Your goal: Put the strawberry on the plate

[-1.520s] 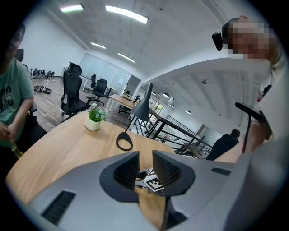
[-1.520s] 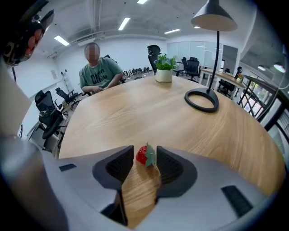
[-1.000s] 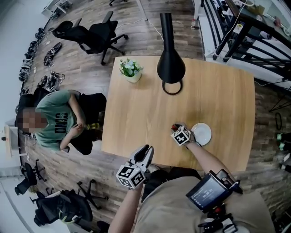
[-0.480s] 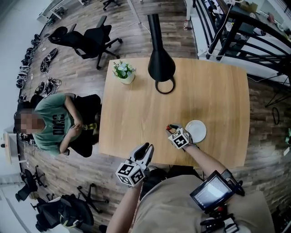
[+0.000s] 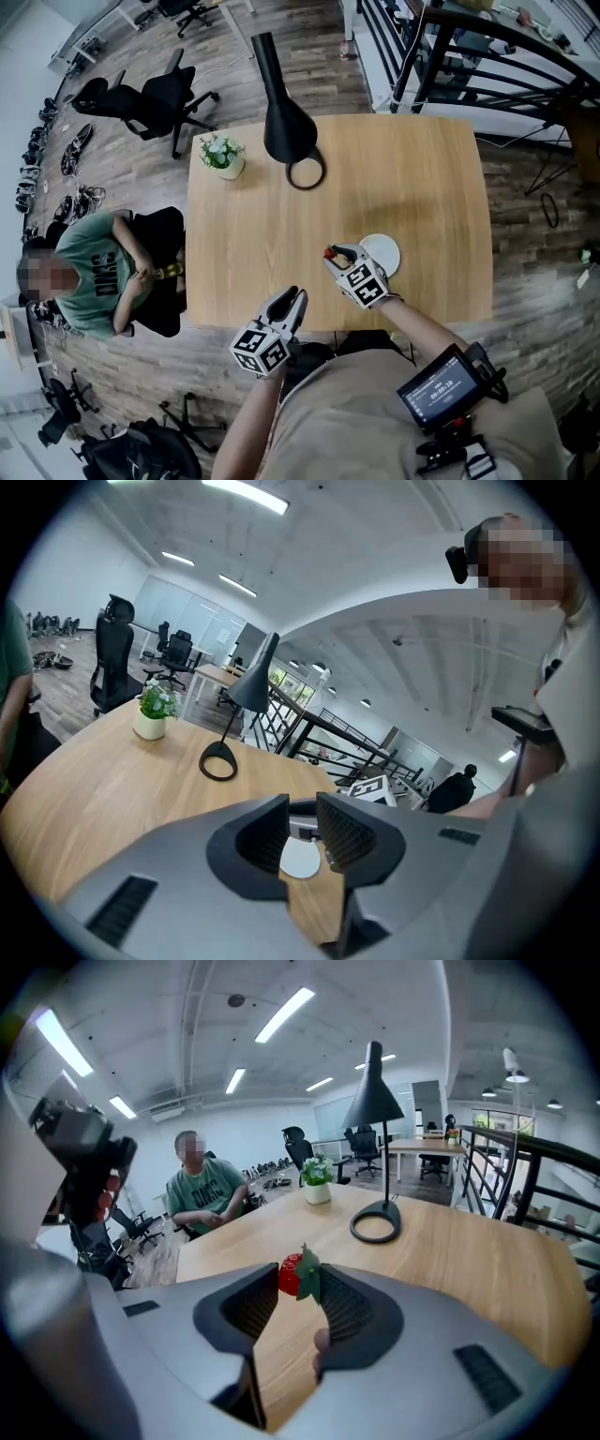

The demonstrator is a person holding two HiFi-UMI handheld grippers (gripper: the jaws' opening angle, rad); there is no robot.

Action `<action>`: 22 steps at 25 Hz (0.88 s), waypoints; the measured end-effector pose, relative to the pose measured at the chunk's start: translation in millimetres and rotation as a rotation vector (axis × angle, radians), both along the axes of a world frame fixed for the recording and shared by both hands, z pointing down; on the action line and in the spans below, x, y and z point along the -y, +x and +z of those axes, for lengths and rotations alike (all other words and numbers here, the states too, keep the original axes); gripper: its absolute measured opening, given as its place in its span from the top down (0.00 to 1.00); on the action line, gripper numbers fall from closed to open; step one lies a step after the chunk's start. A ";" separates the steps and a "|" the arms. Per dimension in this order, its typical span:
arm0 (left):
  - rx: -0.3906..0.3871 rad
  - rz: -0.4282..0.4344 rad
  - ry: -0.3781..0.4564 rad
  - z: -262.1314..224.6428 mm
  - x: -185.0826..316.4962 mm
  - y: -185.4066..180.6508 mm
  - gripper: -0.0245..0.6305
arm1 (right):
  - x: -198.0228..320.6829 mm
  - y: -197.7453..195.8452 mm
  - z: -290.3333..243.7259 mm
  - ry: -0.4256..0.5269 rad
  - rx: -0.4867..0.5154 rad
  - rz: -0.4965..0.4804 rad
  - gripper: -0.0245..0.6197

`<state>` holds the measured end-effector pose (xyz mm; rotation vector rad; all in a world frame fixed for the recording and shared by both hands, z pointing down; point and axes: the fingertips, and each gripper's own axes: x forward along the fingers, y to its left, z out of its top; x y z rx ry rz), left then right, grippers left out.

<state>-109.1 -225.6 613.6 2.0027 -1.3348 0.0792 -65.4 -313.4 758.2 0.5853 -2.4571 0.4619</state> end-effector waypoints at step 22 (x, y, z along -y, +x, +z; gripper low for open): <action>-0.016 0.140 0.006 -0.6 8.5 68.4 0.85 | 19.9 150.4 -126.6 0.191 0.141 0.263 0.74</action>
